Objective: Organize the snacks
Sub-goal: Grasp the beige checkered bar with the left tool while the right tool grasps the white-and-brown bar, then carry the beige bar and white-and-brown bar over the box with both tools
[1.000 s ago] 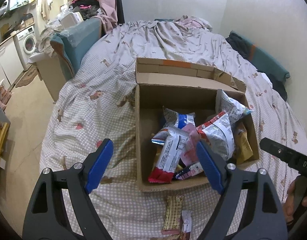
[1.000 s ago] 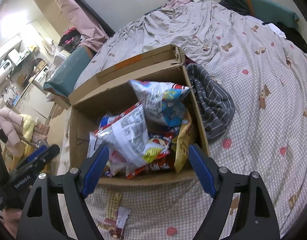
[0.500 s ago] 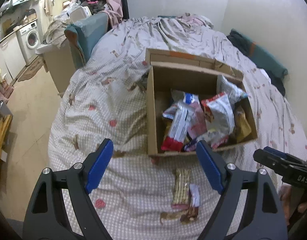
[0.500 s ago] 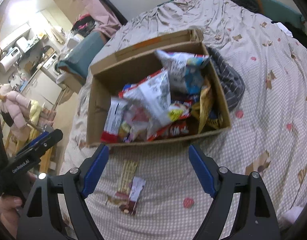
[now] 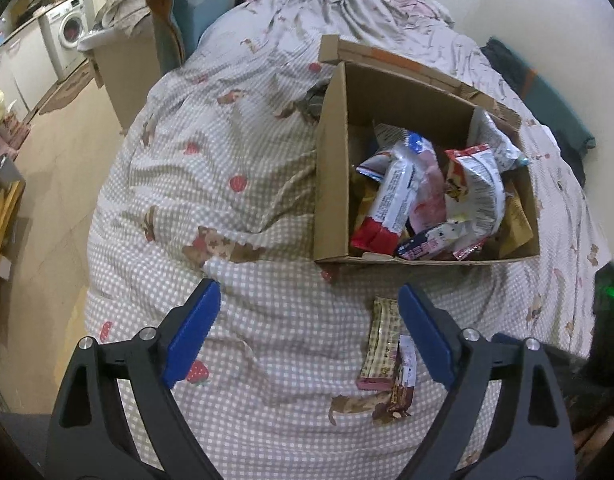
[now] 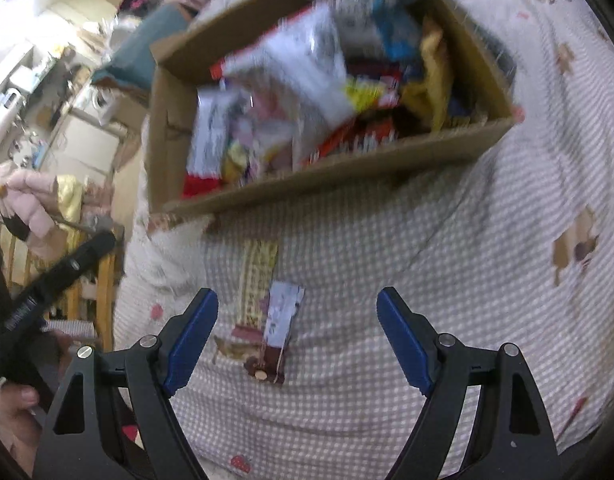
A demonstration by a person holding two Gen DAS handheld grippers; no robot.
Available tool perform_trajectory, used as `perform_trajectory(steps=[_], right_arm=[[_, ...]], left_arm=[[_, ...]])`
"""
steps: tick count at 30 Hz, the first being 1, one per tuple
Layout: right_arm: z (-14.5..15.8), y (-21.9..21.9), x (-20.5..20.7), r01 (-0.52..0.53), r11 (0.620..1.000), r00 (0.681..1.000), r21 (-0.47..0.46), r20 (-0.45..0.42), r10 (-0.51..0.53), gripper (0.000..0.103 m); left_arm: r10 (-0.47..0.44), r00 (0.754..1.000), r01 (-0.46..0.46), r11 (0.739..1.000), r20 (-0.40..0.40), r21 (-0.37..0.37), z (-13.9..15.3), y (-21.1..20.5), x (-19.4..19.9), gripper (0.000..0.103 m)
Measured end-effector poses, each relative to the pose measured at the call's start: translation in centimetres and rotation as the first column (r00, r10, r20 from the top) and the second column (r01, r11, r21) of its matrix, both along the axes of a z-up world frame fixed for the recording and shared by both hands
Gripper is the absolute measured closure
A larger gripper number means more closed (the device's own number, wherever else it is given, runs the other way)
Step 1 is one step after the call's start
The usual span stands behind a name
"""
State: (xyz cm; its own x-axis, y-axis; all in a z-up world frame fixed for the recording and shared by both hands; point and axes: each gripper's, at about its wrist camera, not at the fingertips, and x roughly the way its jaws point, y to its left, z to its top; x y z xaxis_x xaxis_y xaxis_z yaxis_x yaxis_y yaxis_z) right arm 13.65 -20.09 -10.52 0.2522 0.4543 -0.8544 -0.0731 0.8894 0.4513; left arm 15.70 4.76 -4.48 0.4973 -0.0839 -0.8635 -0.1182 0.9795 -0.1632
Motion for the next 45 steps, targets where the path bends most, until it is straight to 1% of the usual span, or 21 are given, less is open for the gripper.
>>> perform_trajectory(steps=[2,4,5,6,10,12,15,17,22,26,28,30,34,35,37,38,40,41,42,43,45], right_arm=[[-1.3,1.3,0.0,-0.045,0.998,0.998,-0.039,-0.040,0.043,0.019],[-2.4,2.5,0.1,-0.093,0.993,0.994,-0.068,-0.070,0.088,0.024],[-3.0,3.4,0.1,-0.127,0.989,0.989,-0.071,-0.085,0.120,0.034],[-3.4,3.9,0.1,-0.144,0.988,0.986,-0.064,-0.097,0.137,0.040],[-4.9,5.4,0.1,-0.177,0.984,0.974,-0.007,-0.147,0.174,0.055],[-5.5,6.0,0.0,-0.198,0.980,0.968,-0.022,-0.160,0.192,0.073],[-5.9,6.1,-0.2,-0.210,0.975,0.966,-0.066,-0.169,0.196,0.083],[-5.8,5.5,-0.3,-0.191,0.979,0.971,-0.076,-0.161,0.177,0.085],[-4.5,3.3,-0.4,-0.137,0.987,0.984,-0.079,-0.130,0.126,0.086],[-3.1,1.4,-0.5,-0.085,0.995,0.993,-0.055,-0.089,0.080,0.086],[-2.5,0.4,-0.7,-0.066,0.996,0.996,-0.052,-0.069,0.063,0.086],[-2.0,-0.9,-1.0,-0.038,0.999,0.997,-0.035,-0.064,0.036,0.086],[-1.1,-2.6,-0.9,0.002,1.000,0.999,-0.017,-0.051,-0.003,0.086],[-1.0,-2.9,-0.8,0.008,1.000,0.999,-0.017,-0.048,-0.009,0.086],[-0.9,-3.3,-0.8,0.012,1.000,0.999,-0.022,-0.047,-0.013,0.086],[-0.9,-3.3,-0.8,0.012,1.000,0.999,-0.025,-0.046,-0.013,0.086],[-1.0,-3.2,-0.9,0.006,1.000,0.999,-0.029,-0.046,-0.007,0.086],[-1.1,-2.8,-0.9,0.000,0.999,0.999,-0.032,-0.045,-0.002,0.086],[-1.2,-2.4,-0.8,-0.004,0.999,0.999,-0.035,-0.044,0.003,0.086],[-1.2,-2.2,-0.8,-0.008,0.999,0.999,-0.037,-0.043,0.007,0.086],[-1.4,-1.6,-0.8,-0.016,0.999,0.999,-0.043,-0.042,0.014,0.086]], left_arm=[[0.008,1.000,-0.008,1.000,-0.019,0.000,-0.5,0.1,0.2,0.015],[0.012,0.999,-0.012,1.000,-0.039,0.003,-0.9,0.0,0.4,0.015],[0.012,0.999,-0.012,1.000,-0.046,0.003,-1.0,-0.1,0.5,0.015],[0.011,0.999,-0.011,1.000,-0.052,0.007,-1.2,-0.3,0.5,0.015],[0.000,0.998,0.002,1.000,-0.066,0.029,-1.5,-0.7,0.6,0.015],[0.001,0.997,0.001,1.000,-0.075,0.026,-1.7,-0.7,0.7,0.015],[0.002,0.996,0.000,1.000,-0.092,0.025,-2.2,-0.9,0.8,0.015],[-0.006,0.994,0.009,1.000,-0.110,0.026,-2.8,-1.3,0.9,0.015],[-0.086,0.980,0.087,0.996,-0.179,0.000,-5.2,-3.8,1.1,0.015],[-0.159,0.965,0.172,0.984,-0.207,0.047,-7.0,-6.6,1.2,0.016],[-0.200,0.956,0.218,0.974,-0.215,0.062,-7.7,-7.9,1.2,0.025],[-0.243,0.943,0.261,0.964,-0.226,0.055,-8.4,-9.2,1.3,0.028],[-0.280,0.926,0.308,0.948,-0.253,0.076,-9.4,-10.7,1.4,0.032],[-0.287,0.922,0.316,0.945,-0.260,0.078,-9.7,-11.0,1.5,0.035],[-0.293,0.917,0.328,0.940,-0.273,0.093,-10.1,-11.4,1.6,0.048],[-0.294,0.915,0.331,0.939,-0.276,0.098,-10.2,-11.6,1.6,0.052],[-0.293,0.914,0.334,0.936,-0.280,0.114,-10.4,-11.7,1.6,0.064],[-0.291,0.915,0.334,0.935,-0.280,0.119,-10.5,-11.6,1.6,0.067],[-0.288,0.917,0.329,0.937,-0.278,0.116,-10.4,-11.5,1.6,0.076],[-0.285,0.918,0.326,0.939,-0.277,0.113,-10.3,-11.3,1.5,0.079],[-0.280,0.921,0.318,0.942,-0.271,0.105,-10.0,-11.1,1.5,0.079]])
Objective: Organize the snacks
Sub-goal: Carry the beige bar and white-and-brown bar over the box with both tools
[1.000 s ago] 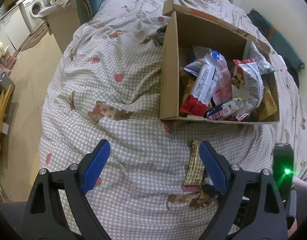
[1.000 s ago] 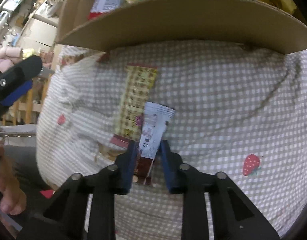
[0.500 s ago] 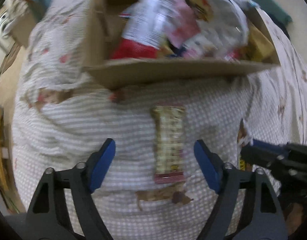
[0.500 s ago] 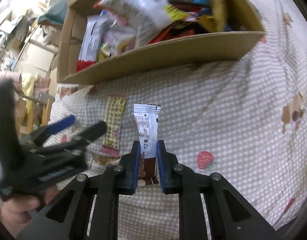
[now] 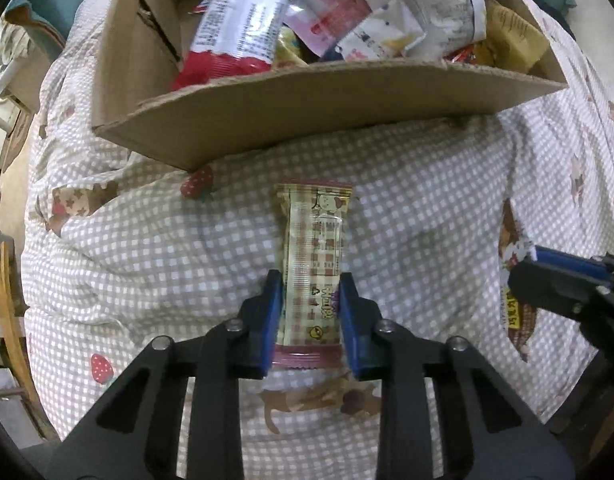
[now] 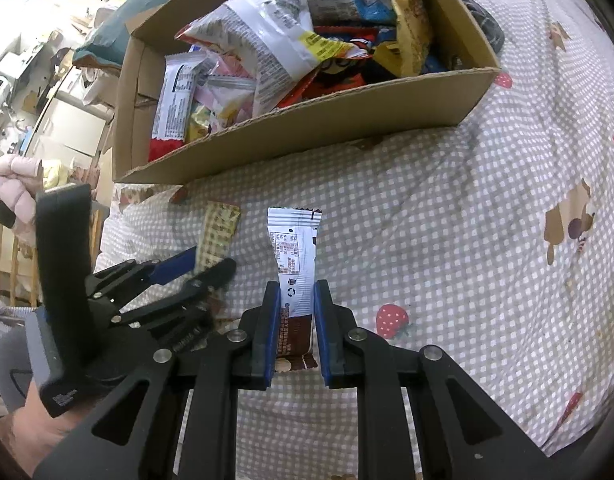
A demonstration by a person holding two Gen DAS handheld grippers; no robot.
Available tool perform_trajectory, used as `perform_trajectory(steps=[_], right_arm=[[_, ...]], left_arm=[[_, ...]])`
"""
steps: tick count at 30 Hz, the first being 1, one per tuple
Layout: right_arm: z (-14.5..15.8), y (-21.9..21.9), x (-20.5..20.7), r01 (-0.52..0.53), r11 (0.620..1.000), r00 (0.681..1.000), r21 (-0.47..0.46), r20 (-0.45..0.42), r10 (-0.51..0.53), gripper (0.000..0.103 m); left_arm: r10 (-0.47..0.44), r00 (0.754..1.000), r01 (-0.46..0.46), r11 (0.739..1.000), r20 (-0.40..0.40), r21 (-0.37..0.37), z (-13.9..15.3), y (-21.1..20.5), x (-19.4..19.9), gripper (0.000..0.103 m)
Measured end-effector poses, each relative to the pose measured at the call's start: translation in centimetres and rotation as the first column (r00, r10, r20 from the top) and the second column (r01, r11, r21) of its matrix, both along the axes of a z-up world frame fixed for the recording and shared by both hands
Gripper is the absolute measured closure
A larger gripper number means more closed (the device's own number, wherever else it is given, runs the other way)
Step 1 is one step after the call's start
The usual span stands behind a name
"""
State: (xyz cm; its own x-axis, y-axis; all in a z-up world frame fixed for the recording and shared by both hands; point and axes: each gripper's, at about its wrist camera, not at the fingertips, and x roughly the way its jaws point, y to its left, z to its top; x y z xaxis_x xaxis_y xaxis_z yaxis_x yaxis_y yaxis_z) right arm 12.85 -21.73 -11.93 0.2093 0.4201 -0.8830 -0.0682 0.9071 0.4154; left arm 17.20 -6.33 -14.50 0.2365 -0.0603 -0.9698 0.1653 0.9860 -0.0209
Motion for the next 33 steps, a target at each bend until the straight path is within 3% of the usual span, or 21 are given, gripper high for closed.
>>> perform_trajectory(steps=[18,33], right_arm=[[0.2,2.7,0.4,-0.035,0.999,0.998,-0.004,0.046,0.035,0.086],[5.8,1.2,-0.8,-0.032,0.996,0.982,0.089,0.187,0.015,0.086]], left_arm=[[0.147,0.986,-0.145,0.989,0.071,-0.038,4.6,6.6,-3.5,0.079],[0.196,0.950,-0.182,0.980,0.242,-0.077,11.8,6.8,-4.4,0.079]])
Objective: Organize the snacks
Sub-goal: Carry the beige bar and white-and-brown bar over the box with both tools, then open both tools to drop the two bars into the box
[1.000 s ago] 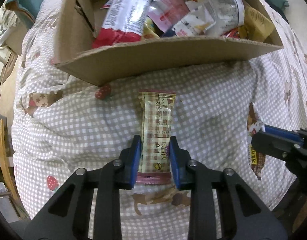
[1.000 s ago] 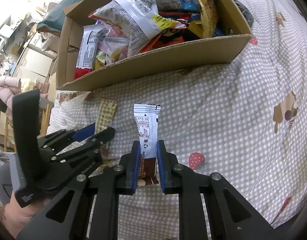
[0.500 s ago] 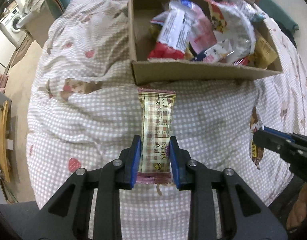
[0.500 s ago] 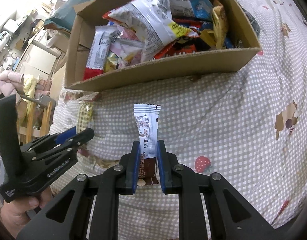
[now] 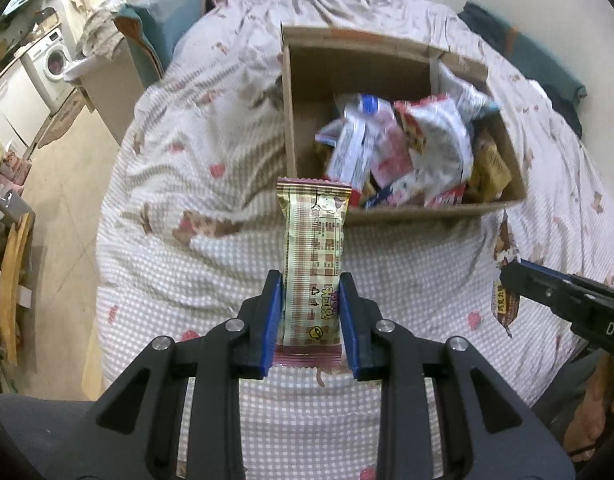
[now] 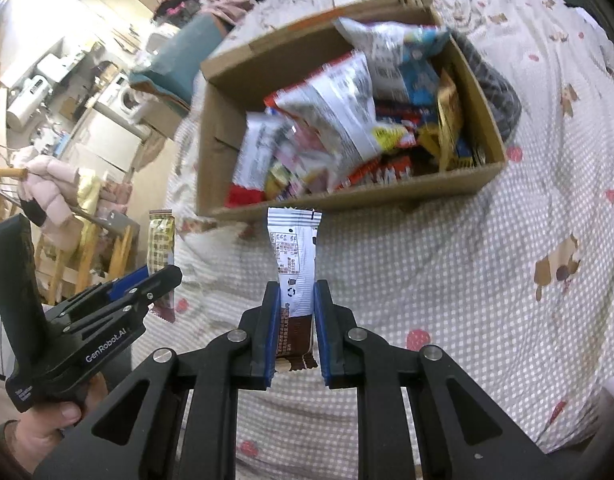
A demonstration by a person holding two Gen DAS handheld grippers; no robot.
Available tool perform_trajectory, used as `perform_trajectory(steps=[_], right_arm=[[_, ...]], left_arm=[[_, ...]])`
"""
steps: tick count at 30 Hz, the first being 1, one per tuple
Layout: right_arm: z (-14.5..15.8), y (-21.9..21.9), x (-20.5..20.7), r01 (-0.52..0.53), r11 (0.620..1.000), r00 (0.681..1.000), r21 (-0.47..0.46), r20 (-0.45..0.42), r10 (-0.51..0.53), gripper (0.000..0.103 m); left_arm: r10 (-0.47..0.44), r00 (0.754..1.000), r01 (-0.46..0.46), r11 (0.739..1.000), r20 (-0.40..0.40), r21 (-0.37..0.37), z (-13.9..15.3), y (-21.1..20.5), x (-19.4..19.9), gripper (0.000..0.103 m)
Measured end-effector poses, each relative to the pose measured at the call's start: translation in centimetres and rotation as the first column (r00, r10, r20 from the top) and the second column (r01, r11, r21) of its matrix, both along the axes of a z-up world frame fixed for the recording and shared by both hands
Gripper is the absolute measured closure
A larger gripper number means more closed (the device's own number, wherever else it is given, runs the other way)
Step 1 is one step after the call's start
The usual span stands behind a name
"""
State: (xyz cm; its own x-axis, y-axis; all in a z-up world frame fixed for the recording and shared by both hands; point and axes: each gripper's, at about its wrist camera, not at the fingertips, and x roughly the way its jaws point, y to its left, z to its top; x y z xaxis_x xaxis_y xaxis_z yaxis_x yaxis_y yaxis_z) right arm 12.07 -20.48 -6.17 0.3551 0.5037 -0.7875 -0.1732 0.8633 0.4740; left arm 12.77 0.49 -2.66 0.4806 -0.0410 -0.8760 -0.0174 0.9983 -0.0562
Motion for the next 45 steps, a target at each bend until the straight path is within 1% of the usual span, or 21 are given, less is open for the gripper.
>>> perform_trajectory(steps=[6,10,15,20,24,27,30,32,34,36,39,43,45], right_arm=[[2.9,-1.2,0.9,0.020,0.998,0.997,0.056,0.068,-0.023,0.086],[5.0,-1.5,2.4,0.023,0.998,0.992,0.062,0.122,-0.031,0.086],[6.4,-1.5,5.1,0.032,0.997,0.987,0.065,0.156,-0.042,0.086],[7.3,-1.0,8.2,0.035,0.998,0.982,0.059,0.183,-0.046,0.086],[6.8,-0.6,10.6,0.037,0.998,0.981,0.053,0.187,-0.046,0.086],[5.9,-0.4,12.0,0.040,0.998,0.982,0.058,0.182,-0.050,0.086],[4.7,-0.5,12.7,0.035,0.996,0.984,0.085,0.172,-0.049,0.086],[4.0,-0.7,12.8,0.022,0.993,0.987,0.116,0.158,-0.041,0.086],[3.3,-0.6,13.1,0.023,0.994,0.989,0.109,0.144,-0.039,0.086],[3.0,-0.4,13.4,0.016,0.994,0.990,0.112,0.135,-0.031,0.086],[2.5,0.2,13.9,0.004,0.990,0.994,0.141,0.110,-0.019,0.085],[2.2,0.9,14.2,-0.014,0.990,0.994,0.139,0.111,-0.002,0.085],[2.1,1.0,14.3,-0.012,0.988,0.994,0.153,0.108,-0.004,0.085]], left_arm=[[0.009,0.998,-0.008,1.000,0.061,-0.024,3.1,0.9,1.7,0.079],[0.007,0.995,-0.004,1.000,0.101,-0.022,4.8,1.0,3.7,0.079],[-0.003,0.991,0.006,1.000,0.135,-0.022,5.9,0.7,6.7,0.079],[-0.026,0.988,0.028,1.000,0.155,-0.012,6.0,-0.3,9.5,0.079],[-0.037,0.988,0.039,0.999,0.153,-0.012,5.2,-1.0,11.5,0.079],[-0.043,0.987,0.043,0.999,0.157,-0.002,4.1,-1.3,12.7,0.079],[-0.052,0.989,0.057,0.998,0.141,-0.028,2.6,-1.2,13.1,0.079],[-0.059,0.991,0.062,0.998,0.123,-0.018,1.6,-1.1,13.3,0.079],[-0.063,0.992,0.066,0.997,0.114,-0.027,0.9,-0.9,13.6,0.079],[-0.061,0.993,0.066,0.997,0.098,-0.049,0.5,-0.8,14.0,0.079],[-0.056,0.993,0.062,0.996,0.100,-0.064,0.4,-0.9,14.3,0.079],[-0.067,0.993,0.073,0.996,0.101,-0.055,0.2,-1.2,14.6,0.079],[-0.067,0.993,0.073,0.996,0.096,-0.054,0.1,-1.3,14.6,0.079]])
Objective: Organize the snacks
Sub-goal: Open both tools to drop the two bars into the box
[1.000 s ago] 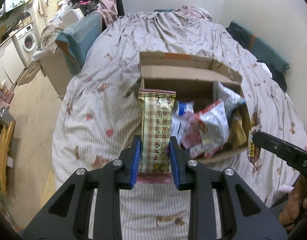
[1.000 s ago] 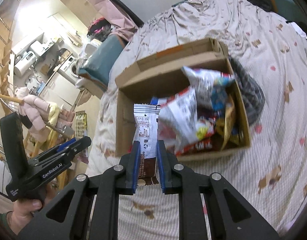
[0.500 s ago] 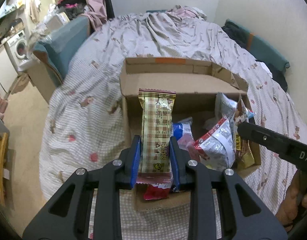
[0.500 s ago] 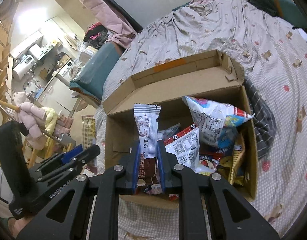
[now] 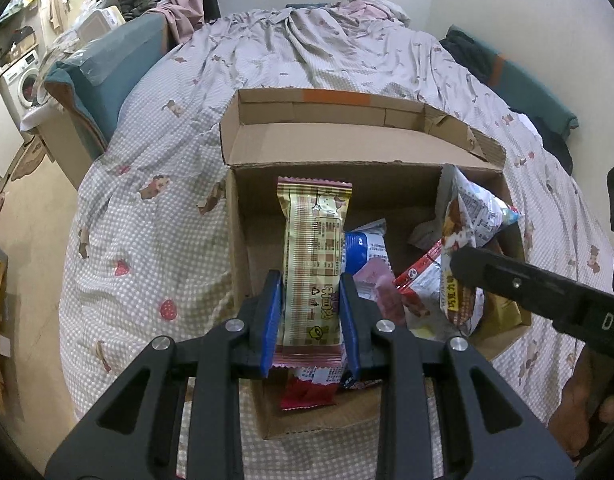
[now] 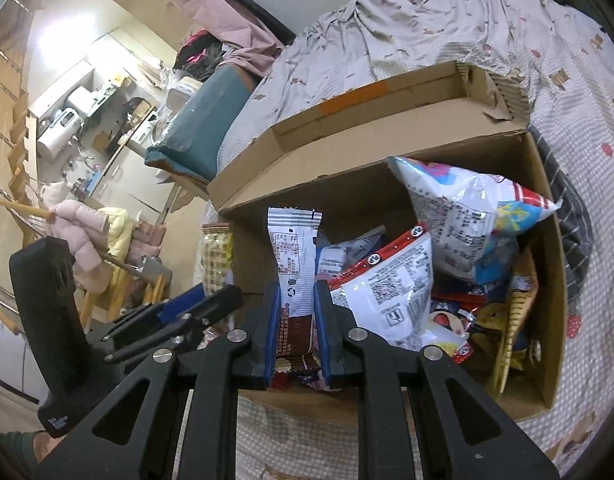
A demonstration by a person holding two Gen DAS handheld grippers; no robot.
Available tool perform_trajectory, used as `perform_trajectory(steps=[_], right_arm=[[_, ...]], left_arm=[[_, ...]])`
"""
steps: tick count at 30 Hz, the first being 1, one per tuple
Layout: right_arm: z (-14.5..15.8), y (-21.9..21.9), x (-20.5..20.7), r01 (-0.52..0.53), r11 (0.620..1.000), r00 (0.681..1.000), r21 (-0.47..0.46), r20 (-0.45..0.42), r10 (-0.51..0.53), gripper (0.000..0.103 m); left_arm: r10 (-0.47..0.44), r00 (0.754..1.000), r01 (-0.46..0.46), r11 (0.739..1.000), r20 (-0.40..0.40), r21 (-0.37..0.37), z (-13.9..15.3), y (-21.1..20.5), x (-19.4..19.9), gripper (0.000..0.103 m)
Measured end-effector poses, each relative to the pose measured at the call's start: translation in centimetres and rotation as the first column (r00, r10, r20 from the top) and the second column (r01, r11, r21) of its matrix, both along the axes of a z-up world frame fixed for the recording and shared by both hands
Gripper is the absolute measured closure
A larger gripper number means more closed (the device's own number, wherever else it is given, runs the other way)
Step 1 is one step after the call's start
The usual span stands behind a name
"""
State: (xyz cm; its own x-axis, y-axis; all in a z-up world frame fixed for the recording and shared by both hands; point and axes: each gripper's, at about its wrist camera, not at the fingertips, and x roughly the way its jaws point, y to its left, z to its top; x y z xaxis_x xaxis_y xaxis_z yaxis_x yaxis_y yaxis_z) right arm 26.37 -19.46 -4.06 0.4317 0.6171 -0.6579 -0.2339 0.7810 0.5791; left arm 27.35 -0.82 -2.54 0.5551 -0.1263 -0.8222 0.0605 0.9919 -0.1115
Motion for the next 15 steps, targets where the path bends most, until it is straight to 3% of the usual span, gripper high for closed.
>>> perform_trajectory(steps=[7,11,13,14,15], right_arm=[[-0.31,-0.54,0.58,0.031,0.997,0.999,0.072,-0.011,-0.030,0.081],[-0.44,-0.49,0.74,0.008,0.998,1.000,0.065,-0.023,-0.006,0.077],[-0.41,-0.55,0.67,0.007,0.998,1.000,0.064,-0.026,-0.005,0.067],[-0.26,-0.63,0.66,0.006,0.998,1.000,0.067,-0.020,-0.004,0.050],[0.03,-0.66,0.55,0.006,0.998,1.000,0.067,-0.008,-0.006,0.036]], left_arm=[[0.007,1.000,-0.007,1.000,0.004,-0.008,0.06,0.18,0.09,0.077],[0.005,1.000,-0.005,1.000,0.001,-0.007,0.09,0.37,-0.08,0.073],[0.017,1.000,-0.016,1.000,0.009,-0.023,0.35,0.70,-0.22,0.052],[0.023,1.000,-0.022,0.999,0.017,-0.028,0.56,0.80,-0.35,0.045],[0.023,0.999,-0.022,0.999,0.029,-0.035,0.82,0.83,-0.54,0.031]])
